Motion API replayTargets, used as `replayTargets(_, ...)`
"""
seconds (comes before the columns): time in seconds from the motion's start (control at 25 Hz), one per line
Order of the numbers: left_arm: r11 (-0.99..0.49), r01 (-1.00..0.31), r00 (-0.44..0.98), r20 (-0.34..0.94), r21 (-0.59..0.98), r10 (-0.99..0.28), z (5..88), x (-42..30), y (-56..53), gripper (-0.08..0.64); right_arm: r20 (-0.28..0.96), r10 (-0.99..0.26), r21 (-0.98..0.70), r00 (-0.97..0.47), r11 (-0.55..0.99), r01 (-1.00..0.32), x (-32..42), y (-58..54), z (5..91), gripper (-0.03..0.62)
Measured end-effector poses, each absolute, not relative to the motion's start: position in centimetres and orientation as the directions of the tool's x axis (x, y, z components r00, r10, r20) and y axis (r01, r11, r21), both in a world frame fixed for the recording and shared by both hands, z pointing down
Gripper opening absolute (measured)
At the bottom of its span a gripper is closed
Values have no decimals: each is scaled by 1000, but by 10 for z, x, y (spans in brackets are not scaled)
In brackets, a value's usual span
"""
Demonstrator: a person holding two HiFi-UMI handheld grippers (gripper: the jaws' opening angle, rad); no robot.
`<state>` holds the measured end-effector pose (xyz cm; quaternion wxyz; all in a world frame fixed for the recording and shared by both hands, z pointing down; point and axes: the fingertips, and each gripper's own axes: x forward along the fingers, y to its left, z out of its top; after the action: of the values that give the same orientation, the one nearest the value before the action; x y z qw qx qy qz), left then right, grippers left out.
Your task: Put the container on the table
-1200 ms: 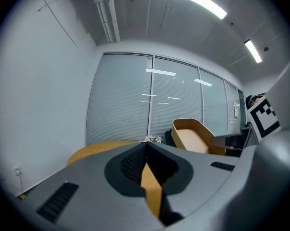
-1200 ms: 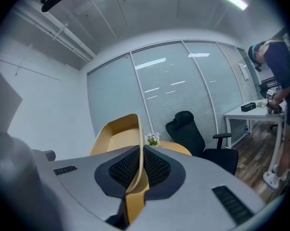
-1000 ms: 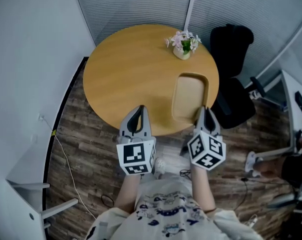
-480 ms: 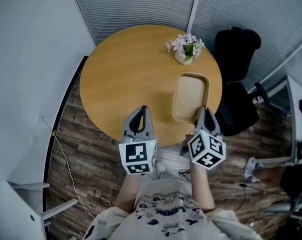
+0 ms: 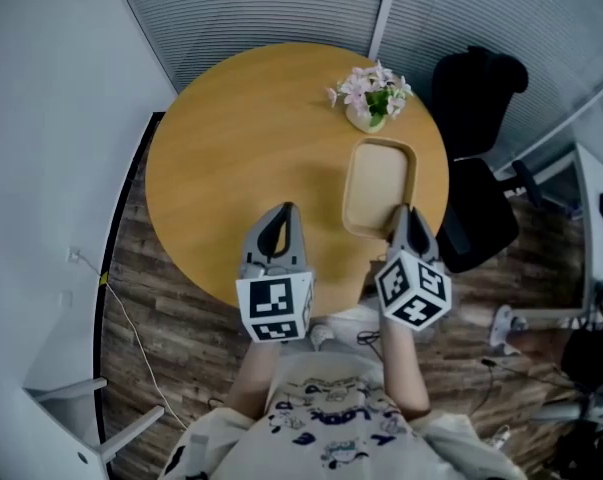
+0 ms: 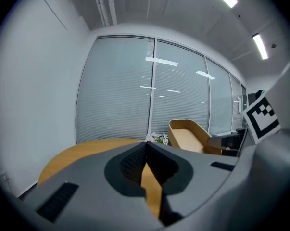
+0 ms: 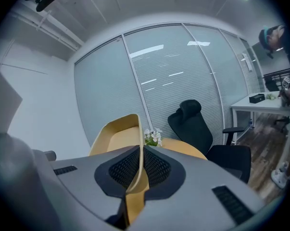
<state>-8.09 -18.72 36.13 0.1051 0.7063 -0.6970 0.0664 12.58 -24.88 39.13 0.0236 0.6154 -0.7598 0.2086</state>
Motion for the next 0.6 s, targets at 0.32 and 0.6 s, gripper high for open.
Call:
replayTargets(0.32,-30,-996,52,291,81,-955,384,-109,-238,3,355,-909,-275,-219,123,-954,99,-289,416,20)
replayTargets(0.6,-39,-993,77,359,113,-930,419,-120,-264,3,431,-881,-260,-197,89,-962,90,-309,450,20)
